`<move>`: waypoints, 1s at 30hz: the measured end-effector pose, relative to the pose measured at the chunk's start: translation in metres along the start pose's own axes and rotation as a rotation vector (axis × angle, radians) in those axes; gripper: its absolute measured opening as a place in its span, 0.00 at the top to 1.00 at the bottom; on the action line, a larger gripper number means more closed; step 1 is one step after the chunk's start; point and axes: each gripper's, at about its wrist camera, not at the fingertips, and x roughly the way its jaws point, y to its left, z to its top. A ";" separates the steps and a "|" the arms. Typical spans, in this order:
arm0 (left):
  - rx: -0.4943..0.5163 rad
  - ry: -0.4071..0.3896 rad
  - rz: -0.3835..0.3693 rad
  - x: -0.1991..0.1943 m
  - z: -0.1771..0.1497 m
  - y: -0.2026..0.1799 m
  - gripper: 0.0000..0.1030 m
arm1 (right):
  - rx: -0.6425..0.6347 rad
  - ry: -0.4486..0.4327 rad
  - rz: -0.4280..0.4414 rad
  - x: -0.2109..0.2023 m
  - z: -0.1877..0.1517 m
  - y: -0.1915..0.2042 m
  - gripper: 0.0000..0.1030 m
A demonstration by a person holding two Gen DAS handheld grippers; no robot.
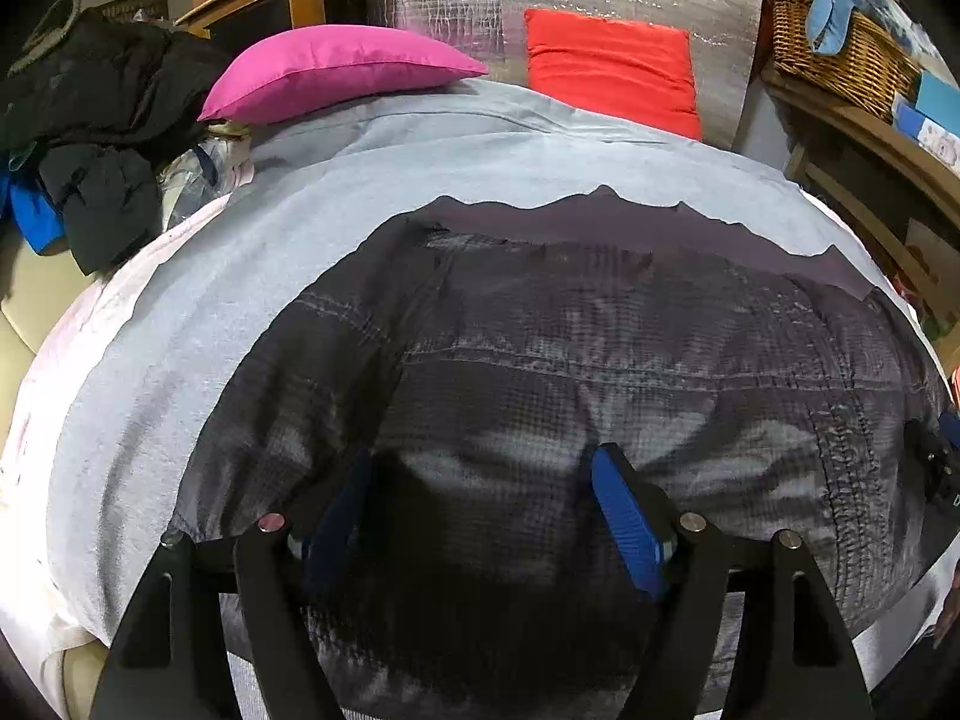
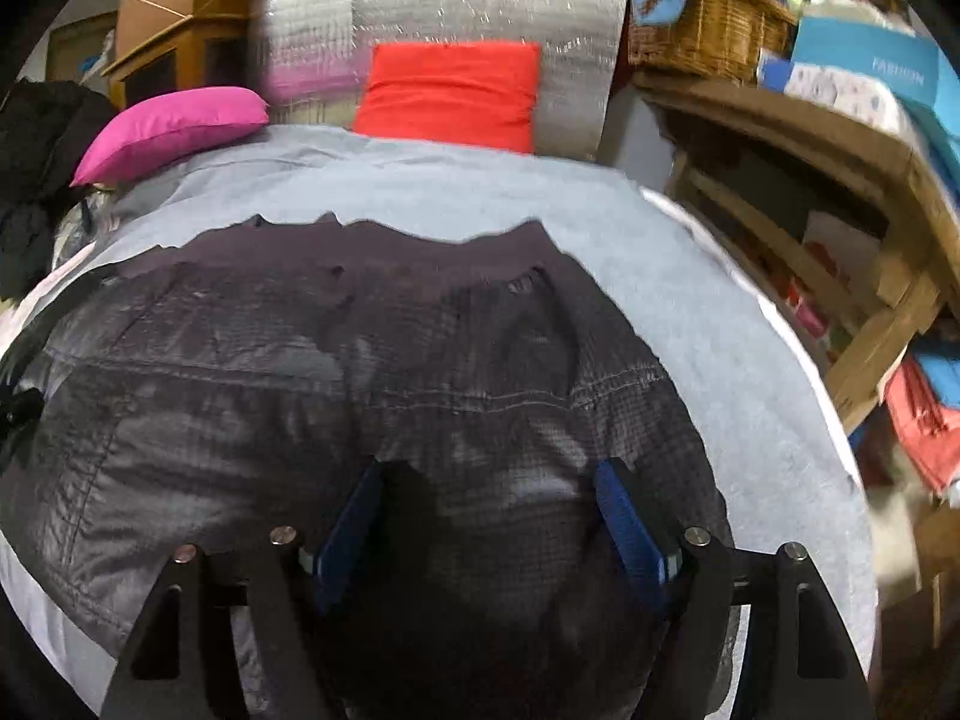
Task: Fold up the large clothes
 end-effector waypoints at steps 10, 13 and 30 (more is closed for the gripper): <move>0.000 0.006 0.005 0.002 -0.002 0.003 0.21 | 0.036 0.001 0.016 -0.004 -0.003 -0.002 0.23; -0.040 -0.032 -0.004 -0.020 0.000 0.006 0.21 | 0.044 -0.114 0.073 -0.046 0.002 0.001 0.23; 0.021 -0.022 -0.050 -0.048 -0.018 -0.025 0.19 | 0.034 -0.076 0.117 -0.073 -0.010 0.029 0.20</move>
